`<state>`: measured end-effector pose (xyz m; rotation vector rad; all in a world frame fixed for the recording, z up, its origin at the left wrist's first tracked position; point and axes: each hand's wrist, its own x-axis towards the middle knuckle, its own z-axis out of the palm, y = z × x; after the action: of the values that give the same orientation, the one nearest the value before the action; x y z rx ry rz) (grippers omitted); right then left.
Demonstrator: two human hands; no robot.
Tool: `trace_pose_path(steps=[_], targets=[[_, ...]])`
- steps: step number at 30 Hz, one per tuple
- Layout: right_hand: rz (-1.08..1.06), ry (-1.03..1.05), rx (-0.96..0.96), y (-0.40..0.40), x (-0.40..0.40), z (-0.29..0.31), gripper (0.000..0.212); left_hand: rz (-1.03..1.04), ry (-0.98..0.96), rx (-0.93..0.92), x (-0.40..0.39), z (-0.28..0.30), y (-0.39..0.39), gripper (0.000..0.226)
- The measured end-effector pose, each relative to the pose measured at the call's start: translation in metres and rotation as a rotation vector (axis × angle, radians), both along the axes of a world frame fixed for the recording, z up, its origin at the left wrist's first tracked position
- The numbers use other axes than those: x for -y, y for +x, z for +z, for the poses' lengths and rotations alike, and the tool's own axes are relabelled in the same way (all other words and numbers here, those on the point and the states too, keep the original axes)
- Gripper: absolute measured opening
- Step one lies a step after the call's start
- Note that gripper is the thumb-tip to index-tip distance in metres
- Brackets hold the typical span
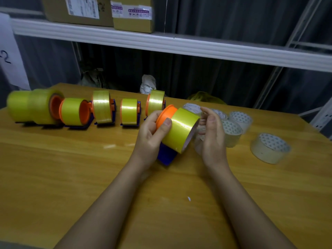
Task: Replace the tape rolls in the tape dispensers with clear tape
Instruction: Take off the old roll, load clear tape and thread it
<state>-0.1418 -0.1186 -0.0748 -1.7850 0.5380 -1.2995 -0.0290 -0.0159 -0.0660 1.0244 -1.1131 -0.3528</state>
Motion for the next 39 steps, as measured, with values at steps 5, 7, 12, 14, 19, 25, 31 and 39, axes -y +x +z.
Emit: trace_pose_path(steps=[5, 7, 12, 14, 19, 25, 31, 39], targets=[[0.095, -0.181, -0.153, -0.006, 0.002, 0.002, 0.059, -0.063, 0.014, -0.097, 0.000, 0.001, 0.003, 0.019], [0.184, -0.106, -0.148, -0.006, -0.001, 0.003, 0.060, -0.049, 0.015, -0.113, 0.000, 0.001, 0.005, 0.019], [0.188, -0.179, -0.324, -0.009, -0.007, 0.011, 0.056, 0.026, -0.039, -0.180, -0.002, 0.004, 0.004, 0.022], [0.232, -0.241, -0.404, -0.011, -0.006, 0.011, 0.060, 0.100, -0.062, -0.225, -0.001, 0.006, 0.007, 0.029], [0.307, -0.245, -0.478, -0.011, -0.006, 0.010, 0.069, 0.203, -0.011, -0.301, 0.000, 0.004, 0.013, 0.049], [0.349, -0.148, -0.453, -0.015, -0.008, 0.016, 0.072, 0.277, 0.107, -0.305, 0.001, 0.006, 0.017, 0.055], [0.252, -0.072, -0.309, -0.012, -0.009, 0.009, 0.050, 0.349, 0.163, -0.237, 0.008, 0.001, 0.020, 0.060], [0.097, -0.155, -0.251, -0.009, -0.012, 0.006, 0.049, 0.198, 0.163, -0.324, 0.012, 0.001, 0.009, 0.074]])
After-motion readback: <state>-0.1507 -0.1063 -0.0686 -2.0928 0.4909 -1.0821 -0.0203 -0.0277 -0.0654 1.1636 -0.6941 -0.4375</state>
